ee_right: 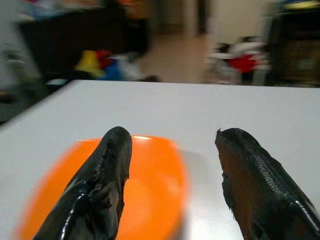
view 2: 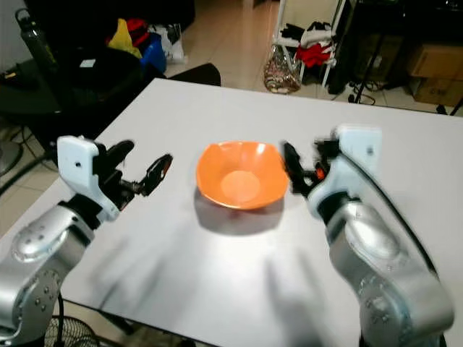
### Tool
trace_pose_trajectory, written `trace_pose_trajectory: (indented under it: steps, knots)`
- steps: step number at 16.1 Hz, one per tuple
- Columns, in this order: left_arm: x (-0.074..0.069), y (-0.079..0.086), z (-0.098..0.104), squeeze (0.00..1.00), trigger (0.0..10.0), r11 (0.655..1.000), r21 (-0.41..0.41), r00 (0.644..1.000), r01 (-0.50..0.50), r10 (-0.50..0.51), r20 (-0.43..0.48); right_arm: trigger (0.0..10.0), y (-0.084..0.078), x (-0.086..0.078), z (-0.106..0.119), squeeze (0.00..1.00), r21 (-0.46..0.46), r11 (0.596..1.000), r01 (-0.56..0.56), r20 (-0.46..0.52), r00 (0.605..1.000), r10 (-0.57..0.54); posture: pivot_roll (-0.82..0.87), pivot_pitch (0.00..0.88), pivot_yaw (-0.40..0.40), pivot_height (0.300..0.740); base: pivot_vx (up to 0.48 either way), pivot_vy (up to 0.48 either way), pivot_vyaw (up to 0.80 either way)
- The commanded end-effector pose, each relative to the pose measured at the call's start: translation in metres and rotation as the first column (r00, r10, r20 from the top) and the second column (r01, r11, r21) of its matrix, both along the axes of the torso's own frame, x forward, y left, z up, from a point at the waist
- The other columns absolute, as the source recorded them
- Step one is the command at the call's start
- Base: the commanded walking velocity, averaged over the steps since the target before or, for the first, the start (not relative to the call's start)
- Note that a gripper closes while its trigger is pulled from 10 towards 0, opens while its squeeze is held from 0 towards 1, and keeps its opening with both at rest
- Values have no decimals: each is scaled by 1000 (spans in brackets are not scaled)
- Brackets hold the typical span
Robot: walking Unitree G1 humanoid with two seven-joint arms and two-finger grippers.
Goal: Setting the table
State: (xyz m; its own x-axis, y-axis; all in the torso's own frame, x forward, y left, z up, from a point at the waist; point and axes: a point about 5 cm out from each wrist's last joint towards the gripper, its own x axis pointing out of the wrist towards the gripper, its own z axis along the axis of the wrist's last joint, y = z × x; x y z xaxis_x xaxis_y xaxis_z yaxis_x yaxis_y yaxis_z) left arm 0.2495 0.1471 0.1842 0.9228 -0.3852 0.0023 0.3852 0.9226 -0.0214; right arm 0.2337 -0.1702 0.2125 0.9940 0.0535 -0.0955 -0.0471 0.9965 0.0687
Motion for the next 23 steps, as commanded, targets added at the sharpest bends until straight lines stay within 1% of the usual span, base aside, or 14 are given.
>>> trace_pose_trajectory:
  steps: [1,2,4,5,8,11,12,14,16,18,21,23]
  knots:
    - [0,2,-2,0,10000,999,37,1000,-24,24,7,10000,-3,1,4,0,-37,999,40,70,997,-38,55,0,56,740,0,-315,0]
    - [-2,4,-1,0,10000,998,34,998,-56,56,5,10000,-4,1,-1,0,-13,999,50,73,996,-49,68,0,55,740,0,-315,0]
    - [-3,3,-1,0,10000,997,44,998,-66,65,7,10000,-6,1,-3,0,-20,997,81,87,993,-79,77,0,51,740,0,-317,0]
    - [-5,1,-1,0,10000,996,46,997,-72,72,10,10000,-6,0,-9,0,26,993,115,88,989,-117,70,0,52,740,0,-315,0]
    - [-5,-4,-1,0,10000,998,50,999,-44,44,9,10000,-2,-3,-19,0,78,995,66,63,996,-71,58,0,54,740,0,-320,0]
    - [-3,-5,0,0,10000,998,44,999,-49,48,14,10000,-1,-1,-19,0,87,995,55,68,996,-61,55,0,52,740,0,-314,0]
    - [-4,-6,-1,0,10000,998,46,999,-45,44,10,10000,-1,-1,-20,0,73,995,63,65,996,-68,56,0,53,740,0,-311,0]
    - [-6,-4,-2,0,10000,998,50,999,-49,48,5,10000,-1,-2,-22,0,83,994,76,54,995,-80,54,0,52,740,0,-309,0]
    - [-5,-3,-3,0,10000,997,55,998,-55,55,4,10000,-3,-2,-24,0,71,993,91,47,994,-94,49,0,55,740,0,-304,0]
    - [2,-2,-3,0,10000,995,63,997,-75,75,5,10000,-4,-3,-26,0,60,993,99,41,994,-101,29,0,72,740,0,-246,0]
    - [3,-6,-3,0,10000,996,62,998,-58,58,4,10000,-5,-4,-28,0,50,993,106,32,994,-108,26,0,81,740,0,-249,0]
    - [2,-8,-4,0,10000,997,66,999,-43,43,-1,10000,-2,-4,-29,0,73,993,89,32,995,-92,27,0,85,740,0,-247,0]
